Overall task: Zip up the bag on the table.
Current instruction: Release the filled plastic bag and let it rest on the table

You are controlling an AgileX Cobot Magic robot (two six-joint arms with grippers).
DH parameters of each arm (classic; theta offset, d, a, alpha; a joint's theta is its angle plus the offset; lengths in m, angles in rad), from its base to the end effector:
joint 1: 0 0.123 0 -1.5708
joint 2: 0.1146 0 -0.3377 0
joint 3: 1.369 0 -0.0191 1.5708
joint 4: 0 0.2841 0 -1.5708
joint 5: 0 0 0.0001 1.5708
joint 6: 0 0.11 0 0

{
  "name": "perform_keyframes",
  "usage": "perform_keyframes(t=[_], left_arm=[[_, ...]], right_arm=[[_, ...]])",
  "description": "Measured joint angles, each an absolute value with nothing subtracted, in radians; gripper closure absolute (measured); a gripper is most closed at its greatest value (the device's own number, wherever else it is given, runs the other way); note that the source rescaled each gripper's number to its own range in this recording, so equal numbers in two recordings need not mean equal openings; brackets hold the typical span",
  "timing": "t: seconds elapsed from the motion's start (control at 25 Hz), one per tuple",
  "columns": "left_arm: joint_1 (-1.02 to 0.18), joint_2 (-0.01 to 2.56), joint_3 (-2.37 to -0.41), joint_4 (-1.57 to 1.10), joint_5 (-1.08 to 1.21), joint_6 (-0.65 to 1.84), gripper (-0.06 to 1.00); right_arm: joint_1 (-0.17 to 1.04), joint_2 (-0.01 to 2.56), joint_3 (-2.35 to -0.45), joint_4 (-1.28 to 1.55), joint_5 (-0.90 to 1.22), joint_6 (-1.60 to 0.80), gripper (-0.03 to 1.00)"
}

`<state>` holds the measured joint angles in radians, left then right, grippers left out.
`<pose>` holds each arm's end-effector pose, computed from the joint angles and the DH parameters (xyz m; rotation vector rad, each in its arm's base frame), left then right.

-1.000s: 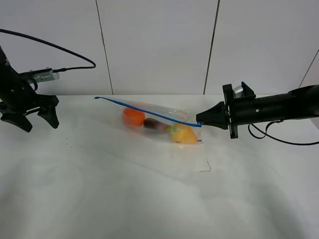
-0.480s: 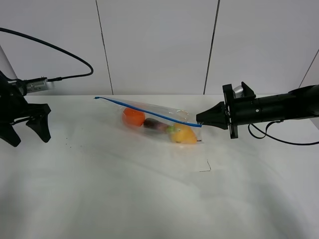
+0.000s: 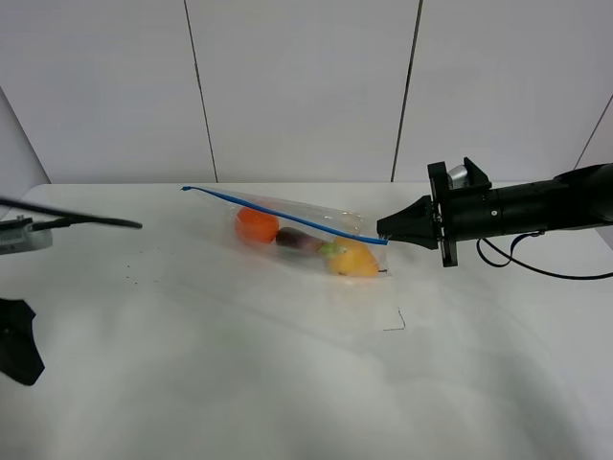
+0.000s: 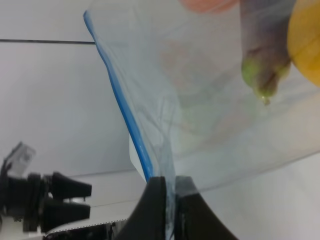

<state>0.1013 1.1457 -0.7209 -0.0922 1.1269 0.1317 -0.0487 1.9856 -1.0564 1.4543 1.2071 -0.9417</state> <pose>0.1829 0.0094 0.2595 -0.0072 3.0242 -0.1096 0.3956 0.0830 0.1782 0.0783 2.4100 1.6684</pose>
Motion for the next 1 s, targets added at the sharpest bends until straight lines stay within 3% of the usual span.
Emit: perform_keyframes(t=[0.32, 1.0], left_arm=[[0.101, 0.812, -0.522, -0.086, 1.043, 0.135, -0.03], [0.081, 0.555, -0.505, -0.065, 1.049, 0.137, -0.03]], right_arm=[[-0.049, 1.986, -1.056, 1.454, 1.207, -0.942, 0.97], [-0.049, 1.986, -1.056, 1.454, 1.207, -0.942, 0.97]])
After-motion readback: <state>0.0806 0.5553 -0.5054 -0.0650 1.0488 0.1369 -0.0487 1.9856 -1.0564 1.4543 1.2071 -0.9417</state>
